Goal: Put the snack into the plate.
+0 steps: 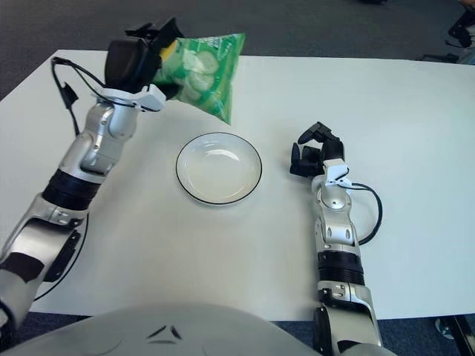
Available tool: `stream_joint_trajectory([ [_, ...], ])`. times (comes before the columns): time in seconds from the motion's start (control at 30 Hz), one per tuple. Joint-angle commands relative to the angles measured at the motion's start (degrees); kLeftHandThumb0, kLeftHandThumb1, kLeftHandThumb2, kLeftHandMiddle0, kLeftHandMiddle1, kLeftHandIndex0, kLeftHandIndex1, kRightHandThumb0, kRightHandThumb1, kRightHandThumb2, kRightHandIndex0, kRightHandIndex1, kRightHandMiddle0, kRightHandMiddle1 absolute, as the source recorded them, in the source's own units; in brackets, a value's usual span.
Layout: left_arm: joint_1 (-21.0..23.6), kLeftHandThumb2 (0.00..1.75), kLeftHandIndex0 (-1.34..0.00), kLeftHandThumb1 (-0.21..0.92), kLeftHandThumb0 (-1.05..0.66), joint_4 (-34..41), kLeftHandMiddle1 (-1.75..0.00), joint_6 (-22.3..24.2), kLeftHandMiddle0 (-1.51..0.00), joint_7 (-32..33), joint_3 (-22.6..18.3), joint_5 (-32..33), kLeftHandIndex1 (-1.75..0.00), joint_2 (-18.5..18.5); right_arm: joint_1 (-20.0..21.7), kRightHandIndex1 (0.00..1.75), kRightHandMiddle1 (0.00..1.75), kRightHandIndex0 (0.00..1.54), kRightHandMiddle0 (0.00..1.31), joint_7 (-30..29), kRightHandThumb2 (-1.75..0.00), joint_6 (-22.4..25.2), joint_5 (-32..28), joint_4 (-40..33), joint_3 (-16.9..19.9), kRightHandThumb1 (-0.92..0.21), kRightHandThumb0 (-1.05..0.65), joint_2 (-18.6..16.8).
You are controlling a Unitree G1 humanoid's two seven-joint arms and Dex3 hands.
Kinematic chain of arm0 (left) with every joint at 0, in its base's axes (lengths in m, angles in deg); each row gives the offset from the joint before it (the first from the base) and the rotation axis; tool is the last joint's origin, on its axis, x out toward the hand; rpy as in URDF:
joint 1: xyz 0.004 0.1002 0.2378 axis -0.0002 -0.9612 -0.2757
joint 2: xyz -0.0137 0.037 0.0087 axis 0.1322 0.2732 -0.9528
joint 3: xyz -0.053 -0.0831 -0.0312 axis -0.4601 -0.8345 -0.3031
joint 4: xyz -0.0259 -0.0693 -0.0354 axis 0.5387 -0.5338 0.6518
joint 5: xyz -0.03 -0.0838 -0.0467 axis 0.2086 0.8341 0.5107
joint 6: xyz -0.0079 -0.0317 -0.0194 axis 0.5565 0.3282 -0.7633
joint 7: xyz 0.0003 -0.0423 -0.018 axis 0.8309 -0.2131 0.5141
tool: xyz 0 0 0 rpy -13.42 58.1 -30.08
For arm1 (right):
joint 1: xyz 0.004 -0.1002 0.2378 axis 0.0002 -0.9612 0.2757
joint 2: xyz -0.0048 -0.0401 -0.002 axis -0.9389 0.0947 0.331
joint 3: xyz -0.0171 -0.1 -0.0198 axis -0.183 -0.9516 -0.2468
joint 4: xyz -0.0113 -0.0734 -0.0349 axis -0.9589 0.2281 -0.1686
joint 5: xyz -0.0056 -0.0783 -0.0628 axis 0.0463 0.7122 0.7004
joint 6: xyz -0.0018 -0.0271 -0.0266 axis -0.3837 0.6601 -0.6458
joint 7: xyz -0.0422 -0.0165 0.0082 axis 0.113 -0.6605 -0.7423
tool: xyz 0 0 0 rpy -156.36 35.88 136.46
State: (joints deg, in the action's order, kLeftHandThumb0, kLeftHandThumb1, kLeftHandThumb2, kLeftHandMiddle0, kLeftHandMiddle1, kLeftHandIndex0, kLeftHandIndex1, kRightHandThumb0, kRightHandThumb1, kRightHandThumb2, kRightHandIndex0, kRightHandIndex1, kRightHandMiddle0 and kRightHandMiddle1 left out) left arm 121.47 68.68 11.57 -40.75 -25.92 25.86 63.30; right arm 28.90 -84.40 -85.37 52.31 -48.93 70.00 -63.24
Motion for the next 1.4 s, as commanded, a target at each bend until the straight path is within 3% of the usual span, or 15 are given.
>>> stream_joint_trajectory([
  [0.0, 0.0, 1.75, -0.71, -0.1, 0.0, -0.2, -1.64, -0.9, -0.94, -0.4, 0.2, 0.0, -1.75, -0.9, -5.5, 1.75, 1.75, 1.32, 0.73, -0.3, -1.49, 0.0, -0.1, 3.3, -0.3, -0.18, -0.54, -2.6],
  [0.23, 1.4, 1.75, -0.71, -0.1, 0.0, -3.1, -1.64, -3.6, -0.93, -0.2, 1.1, -0.8, -1.75, -1.9, -5.6, 1.75, 1.75, 1.32, 0.73, -0.3, -1.48, 0.2, -0.2, 3.0, -0.5, -0.18, -0.54, -2.7],
  [0.83, -1.5, 1.75, -0.75, -0.15, 0.0, -6.6, -1.49, -11.2, -1.03, -2.5, 3.4, 1.4, -1.75, -3.7, -6.4, 1.75, 1.75, 1.32, 0.73, -0.4, -1.48, 2.1, -0.8, 0.6, -0.8, -0.19, -0.54, -3.8],
  [1.37, -3.4, 1.75, -0.72, -0.11, 0.0, -9.6, -1.59, -11.0, -0.97, -3.3, 8.0, -3.3, -1.75, -5.7, -6.4, 1.75, 1.75, 1.32, 0.72, 0.4, -1.47, 1.3, -0.8, 0.6, -0.9, -0.19, -0.54, -3.6],
])
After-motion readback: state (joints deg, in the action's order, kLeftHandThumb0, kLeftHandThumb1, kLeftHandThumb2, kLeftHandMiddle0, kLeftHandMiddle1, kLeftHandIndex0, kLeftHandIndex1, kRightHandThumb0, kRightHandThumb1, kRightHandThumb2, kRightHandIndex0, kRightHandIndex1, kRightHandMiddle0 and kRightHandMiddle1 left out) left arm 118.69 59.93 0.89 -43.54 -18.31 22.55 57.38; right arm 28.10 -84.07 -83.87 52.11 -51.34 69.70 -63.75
